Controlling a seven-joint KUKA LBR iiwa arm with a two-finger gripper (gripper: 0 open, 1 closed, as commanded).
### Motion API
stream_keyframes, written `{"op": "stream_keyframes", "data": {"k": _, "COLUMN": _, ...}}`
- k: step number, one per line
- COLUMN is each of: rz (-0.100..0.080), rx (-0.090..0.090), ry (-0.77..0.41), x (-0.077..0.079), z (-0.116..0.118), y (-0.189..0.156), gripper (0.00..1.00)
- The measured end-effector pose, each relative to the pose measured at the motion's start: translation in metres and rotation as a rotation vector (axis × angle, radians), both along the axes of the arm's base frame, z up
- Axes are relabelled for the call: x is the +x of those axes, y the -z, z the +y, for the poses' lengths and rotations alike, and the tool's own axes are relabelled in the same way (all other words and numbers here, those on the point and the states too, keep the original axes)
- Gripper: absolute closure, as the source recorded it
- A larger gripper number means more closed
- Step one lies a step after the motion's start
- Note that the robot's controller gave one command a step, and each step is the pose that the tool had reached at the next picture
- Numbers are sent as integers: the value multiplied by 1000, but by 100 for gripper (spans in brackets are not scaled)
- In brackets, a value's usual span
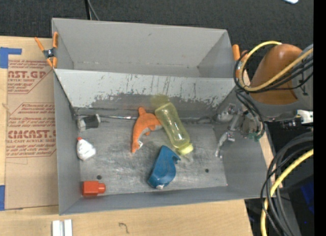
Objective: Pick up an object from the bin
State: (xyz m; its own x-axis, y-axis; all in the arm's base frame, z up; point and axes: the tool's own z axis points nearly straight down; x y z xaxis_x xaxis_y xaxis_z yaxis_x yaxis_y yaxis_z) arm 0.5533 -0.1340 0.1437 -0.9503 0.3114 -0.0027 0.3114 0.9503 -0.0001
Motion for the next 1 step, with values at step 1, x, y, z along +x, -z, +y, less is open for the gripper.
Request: {"op": "stream_keyframes", "data": {"k": 1, "rz": -2, "rx": -2, "ry": -69, "x": 14, "z": 40, "y": 27, "gripper": 0}}
